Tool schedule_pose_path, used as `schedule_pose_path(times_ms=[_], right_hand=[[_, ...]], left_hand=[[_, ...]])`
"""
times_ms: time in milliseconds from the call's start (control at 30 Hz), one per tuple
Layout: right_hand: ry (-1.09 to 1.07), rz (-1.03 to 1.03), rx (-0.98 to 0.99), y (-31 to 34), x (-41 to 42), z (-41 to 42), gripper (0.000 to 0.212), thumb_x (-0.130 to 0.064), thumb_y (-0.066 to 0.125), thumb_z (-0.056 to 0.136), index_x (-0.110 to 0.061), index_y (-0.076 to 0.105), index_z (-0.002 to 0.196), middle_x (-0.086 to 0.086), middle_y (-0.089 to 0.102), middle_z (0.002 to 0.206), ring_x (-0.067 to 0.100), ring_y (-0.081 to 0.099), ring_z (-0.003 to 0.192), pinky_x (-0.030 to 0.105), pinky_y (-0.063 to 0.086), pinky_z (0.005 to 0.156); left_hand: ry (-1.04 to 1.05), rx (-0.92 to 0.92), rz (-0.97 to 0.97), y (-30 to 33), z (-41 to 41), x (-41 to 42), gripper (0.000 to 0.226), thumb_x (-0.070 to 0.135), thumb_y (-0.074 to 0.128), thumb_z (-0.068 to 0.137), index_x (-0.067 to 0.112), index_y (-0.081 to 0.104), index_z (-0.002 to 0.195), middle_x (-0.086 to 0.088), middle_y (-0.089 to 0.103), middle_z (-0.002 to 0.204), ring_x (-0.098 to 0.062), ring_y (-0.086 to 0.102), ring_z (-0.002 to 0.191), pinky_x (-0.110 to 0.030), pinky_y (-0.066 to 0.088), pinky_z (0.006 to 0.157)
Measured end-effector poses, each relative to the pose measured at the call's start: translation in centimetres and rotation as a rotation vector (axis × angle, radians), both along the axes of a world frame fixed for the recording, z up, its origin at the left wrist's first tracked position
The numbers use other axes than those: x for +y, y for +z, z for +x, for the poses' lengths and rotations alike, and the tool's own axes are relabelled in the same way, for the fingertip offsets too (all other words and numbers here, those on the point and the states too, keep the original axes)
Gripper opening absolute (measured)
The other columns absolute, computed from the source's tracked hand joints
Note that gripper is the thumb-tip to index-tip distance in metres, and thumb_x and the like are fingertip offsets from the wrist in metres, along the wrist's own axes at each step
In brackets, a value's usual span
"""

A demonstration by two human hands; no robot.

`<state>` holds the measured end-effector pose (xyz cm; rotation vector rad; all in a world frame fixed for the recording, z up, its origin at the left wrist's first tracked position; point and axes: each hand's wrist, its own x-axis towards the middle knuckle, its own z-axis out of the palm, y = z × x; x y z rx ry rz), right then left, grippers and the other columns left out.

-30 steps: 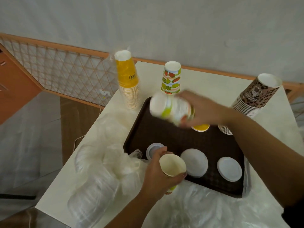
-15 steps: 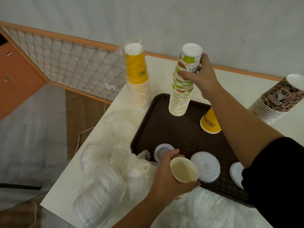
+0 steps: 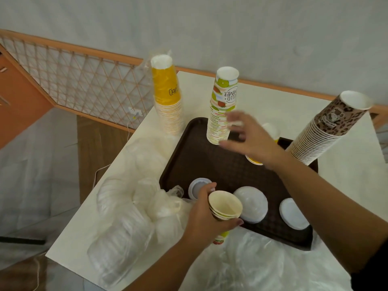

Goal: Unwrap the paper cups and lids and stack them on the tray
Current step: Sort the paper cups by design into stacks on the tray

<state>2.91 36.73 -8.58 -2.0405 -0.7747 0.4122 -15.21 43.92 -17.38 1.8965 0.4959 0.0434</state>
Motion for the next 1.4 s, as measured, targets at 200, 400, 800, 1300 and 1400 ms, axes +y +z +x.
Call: schedule_pose_path(times_ms=[200, 400, 800, 1300, 1400], right_hand=[[0.526, -0.497, -0.063, -2.1, -3.3, -5.8, 0.074, -0.047, 0.076, 0.073, -0.033, 0.038, 0.136, -0.01, 0.049, 0.128, 0.006, 0.049, 0.112, 0.023, 0.045, 0.093], [0.462, -0.451, -0.077, -2.1, -4.3, -6.2, 0.066, -0.051, 0.076, 0.069, -0.034, 0.049, 0.127, -0.011, 0.056, 0.116, 0.004, 0.052, 0.103, 0.028, 0.048, 0.091], [0.658, -0.644, -0.265, 3.5, -5.0, -0.9, 0.073, -0.026, 0.079, 0.069, -0.034, 0.035, 0.126, -0.012, 0.039, 0.118, 0.01, 0.046, 0.108, 0.028, 0.049, 0.088], [-0.183, 0.612, 0.158, 6.3, 5.8, 6.8, 0.07, -0.008, 0.077, 0.074, -0.011, 0.038, 0.131, 0.0, 0.061, 0.117, 0.011, 0.064, 0.102, 0.028, 0.054, 0.085], [-0.258, 0.578, 0.191, 4.4, 7.0, 7.4, 0.067, -0.01, 0.079, 0.073, -0.015, 0.039, 0.128, -0.001, 0.061, 0.116, 0.008, 0.064, 0.1, 0.024, 0.054, 0.08]], left_hand=[[0.011, -0.025, 0.014, 0.2, 0.2, -0.6, 0.086, 0.026, 0.089, 0.058, 0.033, 0.033, 0.123, 0.026, 0.046, 0.104, 0.001, 0.053, 0.093, -0.004, 0.044, 0.074], [0.004, -0.019, 0.044, 0.9, 0.4, -1.4, 0.085, 0.029, 0.089, 0.059, 0.033, 0.033, 0.122, 0.03, 0.044, 0.101, 0.012, 0.051, 0.087, 0.001, 0.041, 0.069], [0.125, -0.084, -0.03, 1.8, 0.5, 0.0, 0.076, 0.022, 0.088, 0.06, 0.027, 0.044, 0.121, 0.011, 0.057, 0.111, -0.005, 0.059, 0.098, -0.011, 0.05, 0.074], [0.15, -0.099, -0.031, 4.4, 2.9, 4.5, 0.074, 0.028, 0.088, 0.057, 0.036, 0.046, 0.117, 0.019, 0.053, 0.106, 0.003, 0.053, 0.099, -0.008, 0.048, 0.07], [0.154, -0.097, -0.031, 4.4, 3.2, 5.4, 0.073, 0.029, 0.089, 0.056, 0.038, 0.045, 0.114, 0.024, 0.052, 0.104, 0.01, 0.051, 0.096, -0.005, 0.047, 0.068]])
